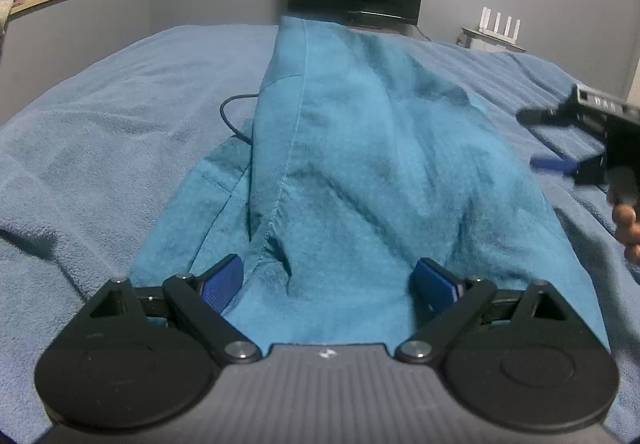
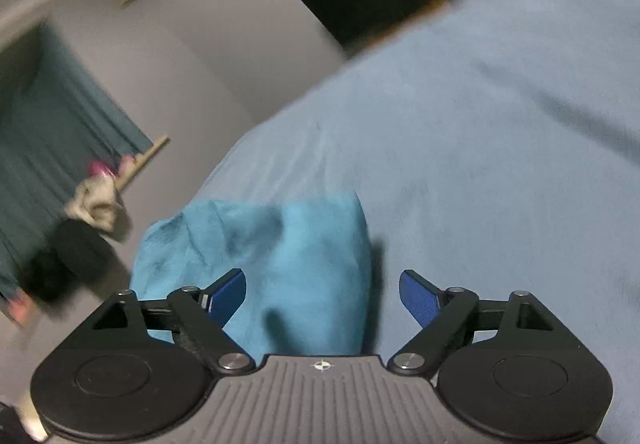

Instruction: Fold large clothes

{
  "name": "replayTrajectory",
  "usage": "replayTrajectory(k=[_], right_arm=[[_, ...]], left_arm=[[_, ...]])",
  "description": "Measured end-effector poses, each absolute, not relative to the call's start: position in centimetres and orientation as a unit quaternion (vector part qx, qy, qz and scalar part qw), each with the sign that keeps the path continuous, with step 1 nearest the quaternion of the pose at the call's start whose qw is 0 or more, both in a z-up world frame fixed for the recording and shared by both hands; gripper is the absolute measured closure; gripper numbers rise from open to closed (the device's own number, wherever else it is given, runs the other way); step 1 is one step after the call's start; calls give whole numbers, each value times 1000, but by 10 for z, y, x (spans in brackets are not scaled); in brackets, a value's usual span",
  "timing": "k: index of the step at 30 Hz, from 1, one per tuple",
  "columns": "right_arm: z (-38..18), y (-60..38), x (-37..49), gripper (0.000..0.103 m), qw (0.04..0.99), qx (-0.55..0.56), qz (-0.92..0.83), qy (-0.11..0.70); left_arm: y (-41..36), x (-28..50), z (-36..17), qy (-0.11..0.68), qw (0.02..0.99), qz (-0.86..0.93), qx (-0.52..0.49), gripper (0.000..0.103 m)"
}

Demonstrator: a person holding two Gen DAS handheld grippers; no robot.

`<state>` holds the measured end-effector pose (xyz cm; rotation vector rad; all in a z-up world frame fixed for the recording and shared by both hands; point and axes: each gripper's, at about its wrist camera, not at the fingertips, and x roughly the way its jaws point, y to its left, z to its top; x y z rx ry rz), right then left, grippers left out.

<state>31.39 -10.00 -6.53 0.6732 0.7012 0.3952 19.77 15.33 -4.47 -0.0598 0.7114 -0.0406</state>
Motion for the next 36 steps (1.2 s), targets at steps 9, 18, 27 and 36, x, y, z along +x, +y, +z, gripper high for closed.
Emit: replayTrajectory(k=[9, 18, 27, 36], right_arm=[[-127, -86, 369, 1, 760, 423, 283, 404], [-131, -62, 379, 20, 774, 408, 288, 389], [-71, -141, 318, 39, 810, 411, 244, 339], [-18, -266, 344, 38, 852, 360, 158, 345]], left_arm=[[153, 206, -52, 351, 936, -18, -30, 7], [162, 215, -61, 357, 932, -17, -65, 3], [151, 201, -44, 275, 960, 9, -47, 3], [85, 228, -82, 397, 892, -193, -99, 6]])
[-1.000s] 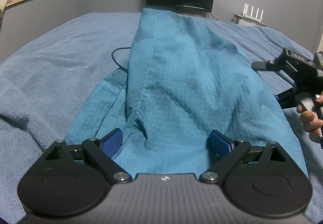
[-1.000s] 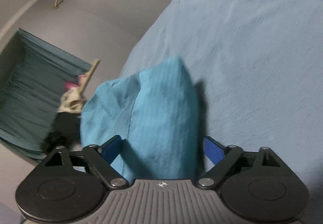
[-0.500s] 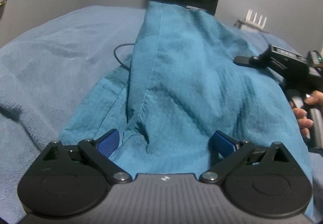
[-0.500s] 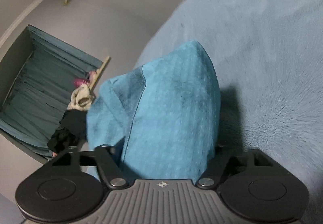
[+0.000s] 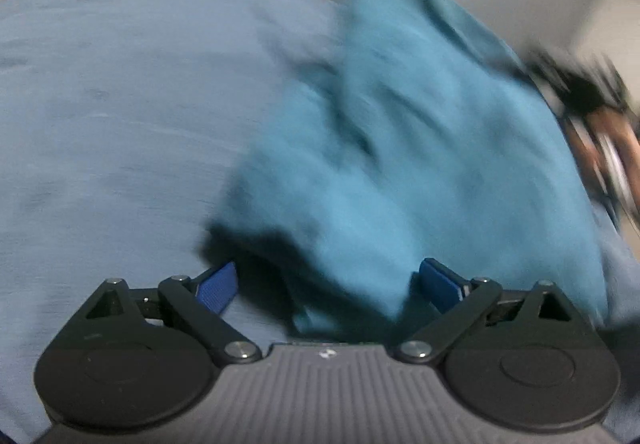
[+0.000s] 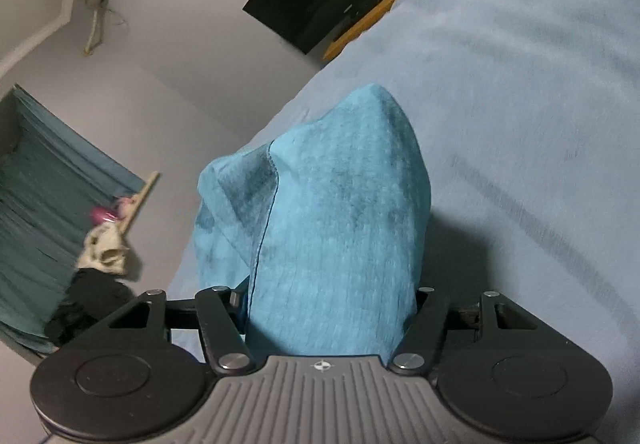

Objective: Fold large clothes
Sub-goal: 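Lower the folded jacket onto the bed and open the right tool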

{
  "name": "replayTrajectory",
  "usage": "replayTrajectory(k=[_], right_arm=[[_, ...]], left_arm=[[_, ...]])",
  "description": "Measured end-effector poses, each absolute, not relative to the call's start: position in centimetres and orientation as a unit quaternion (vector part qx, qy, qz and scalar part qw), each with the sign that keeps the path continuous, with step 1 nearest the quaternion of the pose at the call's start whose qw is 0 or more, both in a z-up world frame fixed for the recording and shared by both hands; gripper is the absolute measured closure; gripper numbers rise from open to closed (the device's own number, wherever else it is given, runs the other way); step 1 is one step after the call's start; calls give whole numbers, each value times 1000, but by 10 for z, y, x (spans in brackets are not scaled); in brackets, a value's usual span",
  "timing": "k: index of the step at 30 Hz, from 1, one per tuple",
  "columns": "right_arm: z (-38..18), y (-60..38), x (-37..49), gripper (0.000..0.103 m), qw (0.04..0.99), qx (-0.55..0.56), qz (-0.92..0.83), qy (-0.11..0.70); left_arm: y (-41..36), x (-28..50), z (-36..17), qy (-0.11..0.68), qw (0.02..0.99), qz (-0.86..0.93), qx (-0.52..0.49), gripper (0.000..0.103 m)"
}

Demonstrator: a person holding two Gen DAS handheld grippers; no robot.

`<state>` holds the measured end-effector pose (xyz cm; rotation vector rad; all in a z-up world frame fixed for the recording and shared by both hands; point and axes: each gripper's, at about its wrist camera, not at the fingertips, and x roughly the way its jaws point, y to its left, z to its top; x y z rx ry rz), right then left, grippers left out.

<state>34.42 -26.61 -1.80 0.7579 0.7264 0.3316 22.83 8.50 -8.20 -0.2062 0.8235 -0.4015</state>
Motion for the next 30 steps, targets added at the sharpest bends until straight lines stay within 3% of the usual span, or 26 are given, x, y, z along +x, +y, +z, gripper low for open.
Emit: replayTrajectory(k=[3, 7, 12, 20, 21, 26, 30], right_arm=[[10, -267, 382, 35, 880, 281, 163, 347], [26, -241, 425, 16, 903, 169, 120, 377], [12, -223, 434, 4, 911, 140, 33, 387], [26, -190, 406, 4, 961, 84, -73, 253], [30, -178, 406, 5, 968, 62, -55, 238], [33, -115, 425, 35, 972, -10, 46, 232], [16, -50, 458, 44, 950, -23, 95, 295]], left_arm=[[41, 225, -92, 404, 883, -237, -21, 7], [8, 213, -97, 381, 887, -244, 93, 8], [22, 215, -74, 343, 905, -248, 39, 7], [50, 203, -50, 251, 947, -199, -7, 7], [51, 207, -52, 244, 951, -189, -7, 7], [48, 215, -60, 256, 953, -164, -6, 7], [55, 228, -69, 276, 947, -161, -15, 7]])
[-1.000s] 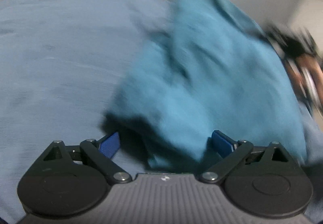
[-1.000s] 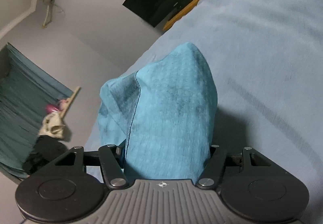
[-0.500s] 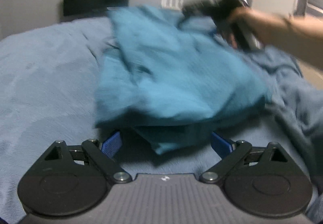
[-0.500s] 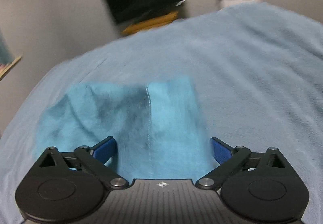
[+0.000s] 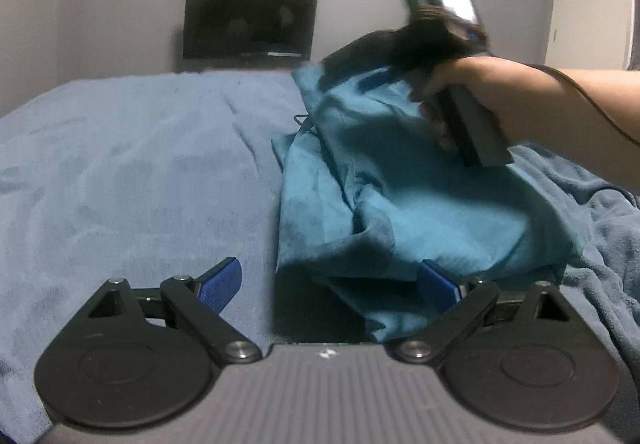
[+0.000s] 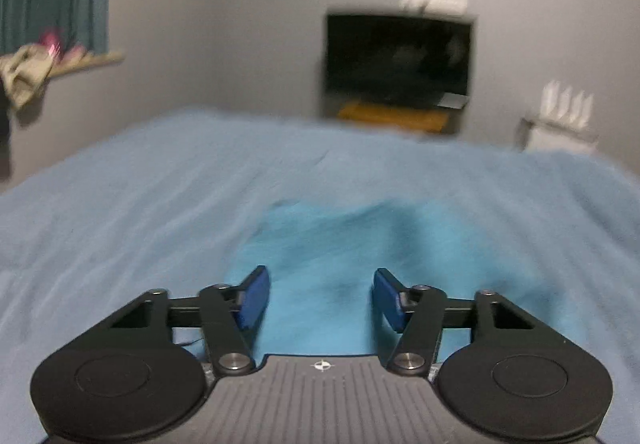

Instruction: Fold large clothes

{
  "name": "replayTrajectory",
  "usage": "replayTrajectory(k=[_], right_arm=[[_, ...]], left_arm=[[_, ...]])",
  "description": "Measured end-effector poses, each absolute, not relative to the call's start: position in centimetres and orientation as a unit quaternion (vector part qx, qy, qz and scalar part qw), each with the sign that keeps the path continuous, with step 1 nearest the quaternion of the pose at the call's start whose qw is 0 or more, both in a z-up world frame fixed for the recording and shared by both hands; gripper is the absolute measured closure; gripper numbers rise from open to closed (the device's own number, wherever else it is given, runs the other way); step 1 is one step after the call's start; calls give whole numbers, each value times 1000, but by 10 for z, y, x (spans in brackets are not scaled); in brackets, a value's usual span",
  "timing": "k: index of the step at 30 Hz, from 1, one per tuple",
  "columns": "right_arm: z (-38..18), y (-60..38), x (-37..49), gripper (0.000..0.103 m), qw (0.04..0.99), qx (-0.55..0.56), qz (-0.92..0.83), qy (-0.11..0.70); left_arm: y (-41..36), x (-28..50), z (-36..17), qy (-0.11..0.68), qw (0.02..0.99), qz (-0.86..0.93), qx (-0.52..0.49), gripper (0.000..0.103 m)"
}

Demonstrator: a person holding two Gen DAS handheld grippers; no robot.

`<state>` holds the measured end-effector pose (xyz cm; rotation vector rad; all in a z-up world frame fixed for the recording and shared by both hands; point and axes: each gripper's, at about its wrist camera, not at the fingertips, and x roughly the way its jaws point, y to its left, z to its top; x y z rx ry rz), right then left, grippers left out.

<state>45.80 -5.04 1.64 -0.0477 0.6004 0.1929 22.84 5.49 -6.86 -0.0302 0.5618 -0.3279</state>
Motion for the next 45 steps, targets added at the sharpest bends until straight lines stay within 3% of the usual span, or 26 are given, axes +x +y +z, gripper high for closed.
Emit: replayTrajectory(k=[6, 9, 19, 24, 27, 29, 32, 36, 40, 42, 45], right_arm=[[0, -29, 483, 44, 917, -23, 156, 367], [17, -37, 462, 44, 915, -14, 193, 353], [41, -65, 236, 43, 932, -91, 241, 254], [24, -37, 163, 46, 907, -200, 277, 247], [7, -21, 151, 54, 899, -261, 255, 241], [-3, -17, 150, 87, 889, -292, 251, 247], [-1, -27, 146, 99, 883, -283, 272, 258], [29, -61, 139, 101, 882, -206, 315, 283], [6, -74, 141, 102, 868, -192, 319, 328], [-11, -70, 140, 100, 865, -188, 310, 346], [-6, -81, 127, 85, 882, -129, 313, 328]], left_arm=[[63, 233, -75, 291, 942, -164, -32, 7], [70, 229, -70, 288, 943, -161, -46, 7], [112, 229, -61, 269, 954, -74, -111, 7], [130, 237, -66, 289, 945, -42, -147, 7], [133, 235, -68, 295, 943, -38, -149, 7], [129, 235, -68, 296, 944, -39, -139, 7], [127, 235, -67, 293, 947, -43, -127, 7], [127, 231, -64, 288, 948, -53, -127, 8], [123, 235, -67, 297, 945, -61, -122, 7], [119, 235, -69, 300, 945, -63, -111, 7], [116, 233, -69, 296, 949, -63, -92, 7]])
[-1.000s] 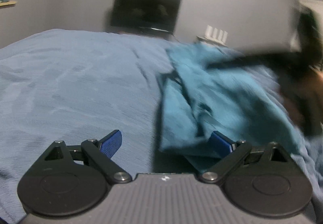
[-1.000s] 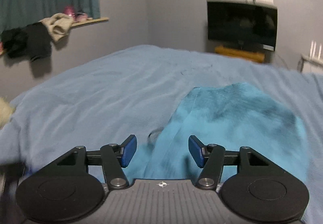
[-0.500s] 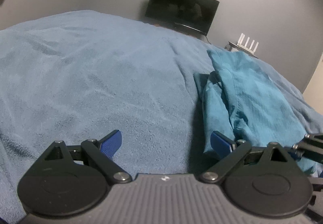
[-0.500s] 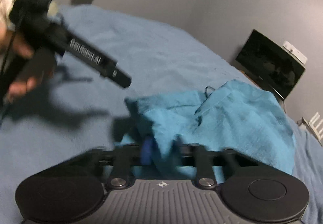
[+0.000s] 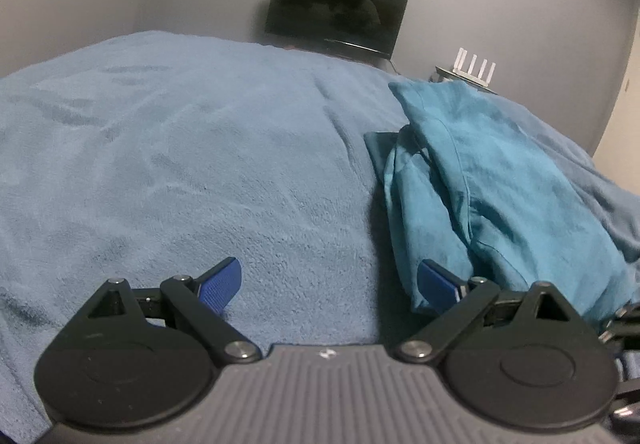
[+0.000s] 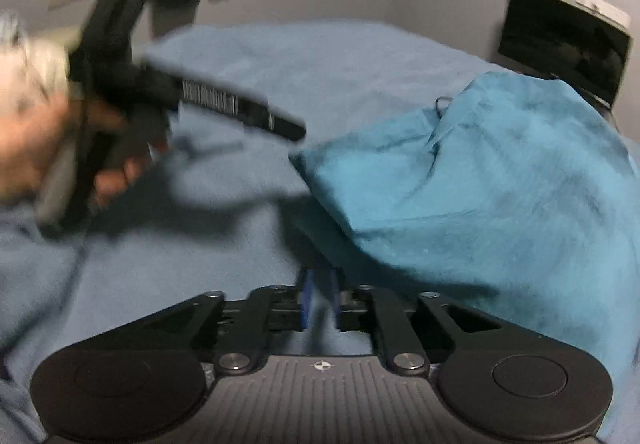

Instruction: Fold large clothes

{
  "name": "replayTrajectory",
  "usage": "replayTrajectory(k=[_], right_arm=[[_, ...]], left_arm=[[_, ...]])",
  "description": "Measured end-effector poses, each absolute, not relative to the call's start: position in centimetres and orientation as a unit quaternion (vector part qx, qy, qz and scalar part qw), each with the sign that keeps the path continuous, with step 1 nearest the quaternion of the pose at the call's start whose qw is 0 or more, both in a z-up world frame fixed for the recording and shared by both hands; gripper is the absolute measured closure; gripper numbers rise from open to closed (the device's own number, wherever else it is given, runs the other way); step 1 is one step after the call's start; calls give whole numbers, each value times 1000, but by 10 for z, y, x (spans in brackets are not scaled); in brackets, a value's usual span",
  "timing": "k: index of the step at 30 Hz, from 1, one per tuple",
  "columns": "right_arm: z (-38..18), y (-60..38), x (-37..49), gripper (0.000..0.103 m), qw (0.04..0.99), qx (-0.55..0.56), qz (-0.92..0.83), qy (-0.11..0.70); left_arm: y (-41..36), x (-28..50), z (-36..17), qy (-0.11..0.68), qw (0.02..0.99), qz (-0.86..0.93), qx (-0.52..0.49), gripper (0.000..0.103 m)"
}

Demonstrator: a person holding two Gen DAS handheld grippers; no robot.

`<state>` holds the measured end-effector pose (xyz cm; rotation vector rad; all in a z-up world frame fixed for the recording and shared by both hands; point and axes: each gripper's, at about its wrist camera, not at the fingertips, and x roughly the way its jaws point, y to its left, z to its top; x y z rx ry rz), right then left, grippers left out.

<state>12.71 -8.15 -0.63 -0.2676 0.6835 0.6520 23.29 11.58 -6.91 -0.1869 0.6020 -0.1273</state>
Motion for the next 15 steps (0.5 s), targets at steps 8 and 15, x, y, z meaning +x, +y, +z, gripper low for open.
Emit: replayTrajectory(k=[8, 15], right_arm=[[37, -149, 112, 66, 958, -49, 195, 203], [-1, -169, 139, 61, 959, -90, 96, 253]], left_arm=[[100, 222, -53, 245, 958, -105, -109, 7], [78, 229, -63, 289, 951, -94, -63, 7]])
